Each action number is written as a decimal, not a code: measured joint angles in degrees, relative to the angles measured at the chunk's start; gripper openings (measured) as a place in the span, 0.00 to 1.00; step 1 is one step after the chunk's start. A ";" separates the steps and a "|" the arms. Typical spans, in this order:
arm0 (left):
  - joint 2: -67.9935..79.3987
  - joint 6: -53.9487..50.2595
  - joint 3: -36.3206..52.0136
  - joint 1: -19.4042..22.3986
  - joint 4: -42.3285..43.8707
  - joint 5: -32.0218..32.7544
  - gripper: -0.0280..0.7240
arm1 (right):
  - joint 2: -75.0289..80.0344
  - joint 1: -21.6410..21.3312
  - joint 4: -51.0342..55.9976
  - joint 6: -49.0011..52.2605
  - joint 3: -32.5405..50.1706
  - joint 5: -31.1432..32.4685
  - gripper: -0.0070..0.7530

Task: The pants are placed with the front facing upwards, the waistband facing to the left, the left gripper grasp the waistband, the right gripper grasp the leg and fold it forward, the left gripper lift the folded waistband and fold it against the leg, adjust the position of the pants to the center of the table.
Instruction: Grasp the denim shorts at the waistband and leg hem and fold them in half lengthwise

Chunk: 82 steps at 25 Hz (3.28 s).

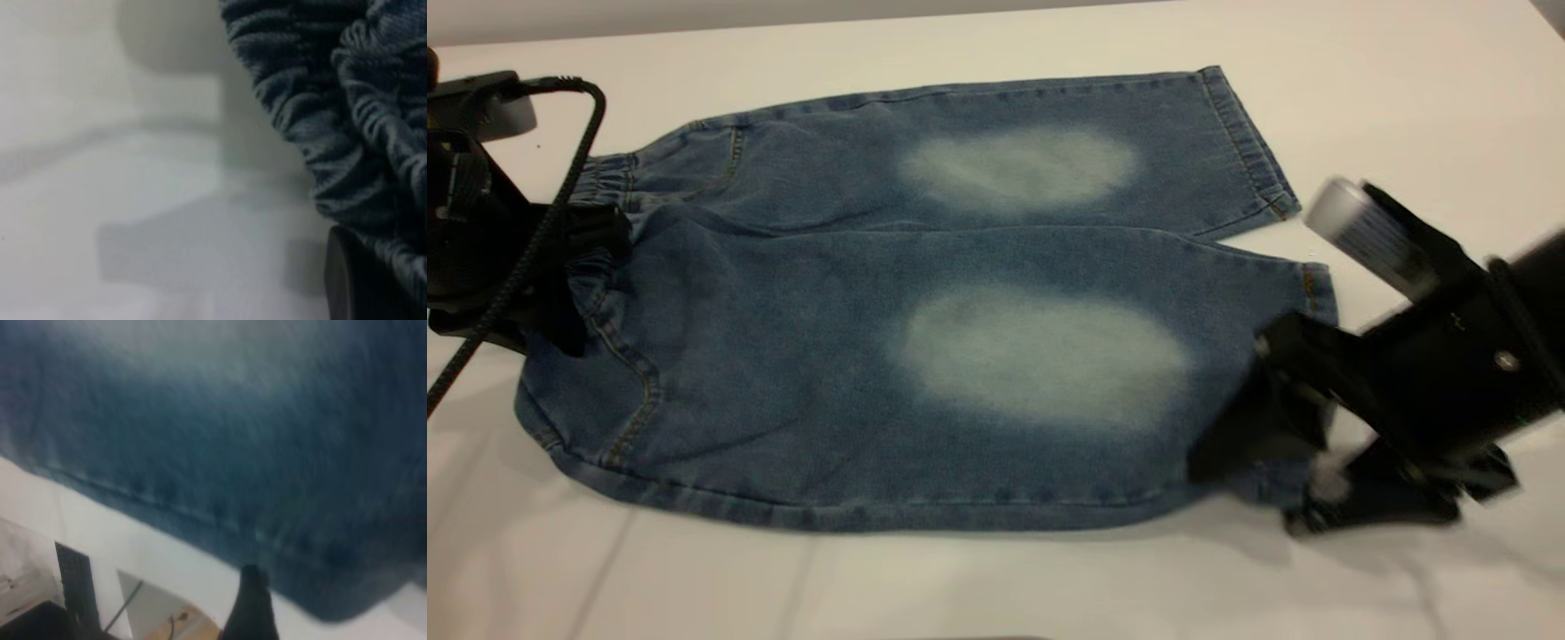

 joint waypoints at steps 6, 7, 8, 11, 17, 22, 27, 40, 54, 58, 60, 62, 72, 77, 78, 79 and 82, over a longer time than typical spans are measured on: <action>0.00 0.00 0.00 0.00 0.00 0.13 0.16 | 0.42 0.07 0.05 0.01 -3.15 -2.57 0.49; 0.00 0.00 0.00 0.00 0.00 0.25 0.16 | 0.43 0.07 0.05 0.01 -3.28 -2.89 0.43; 0.00 0.00 0.00 0.00 0.00 0.31 0.16 | 0.47 0.07 0.05 0.01 -3.39 -2.96 0.35; 0.00 0.00 0.00 0.00 0.00 0.63 0.16 | 0.47 0.07 0.05 0.01 -3.38 -2.70 0.13; -2.32 0.07 0.00 0.00 0.00 6.11 0.16 | 0.54 -1.04 -0.06 1.86 -3.75 11.61 0.05; -7.99 0.08 -1.18 -0.05 -0.36 12.57 0.16 | 0.54 -4.73 -0.32 9.78 -8.71 26.58 0.05; -11.83 0.09 -5.12 -0.05 -4.78 13.99 0.16 | 0.54 -7.06 -0.59 20.57 -17.34 27.22 0.05; -5.77 -9.83 -10.19 5.70 -19.18 1.94 0.16 | 6.20 -7.14 -1.45 37.29 -37.36 8.18 0.05; 8.04 -11.70 -21.49 5.86 -32.36 -2.64 0.16 | 20.45 -7.14 -1.61 50.37 -52.60 7.44 0.05; 11.99 -12.25 -25.73 5.86 -35.20 -2.81 0.16 | 21.66 -7.14 -1.60 52.02 -55.77 5.39 0.05; 13.70 -12.28 -27.33 5.86 -35.91 -3.08 0.16 | 21.66 -7.14 -1.60 52.67 -56.06 3.22 0.05; 14.83 -12.32 -28.40 5.86 -36.64 -3.66 0.16 | 21.66 -7.14 -1.60 53.12 -56.06 1.69 0.06; 15.88 -3.47 -29.14 5.86 -34.95 -6.25 0.32 | 22.05 -7.20 -1.55 52.34 -56.06 1.10 0.11; 15.88 -2.48 -29.33 5.86 -34.89 -6.73 0.63 | 22.05 -7.20 -1.50 50.66 -56.18 2.40 0.24; 15.88 -2.88 -29.33 5.86 -34.89 -6.73 0.68 | 22.05 -7.21 -1.55 50.39 -56.46 2.71 0.27; 15.83 -3.64 -29.33 5.86 -34.94 -6.73 0.71 | 22.05 -7.21 -1.55 50.21 -56.75 2.92 0.31; 15.59 -5.67 -29.33 5.86 -34.94 -6.73 0.75 | 22.05 -7.21 -1.55 49.75 -58.29 5.16 0.40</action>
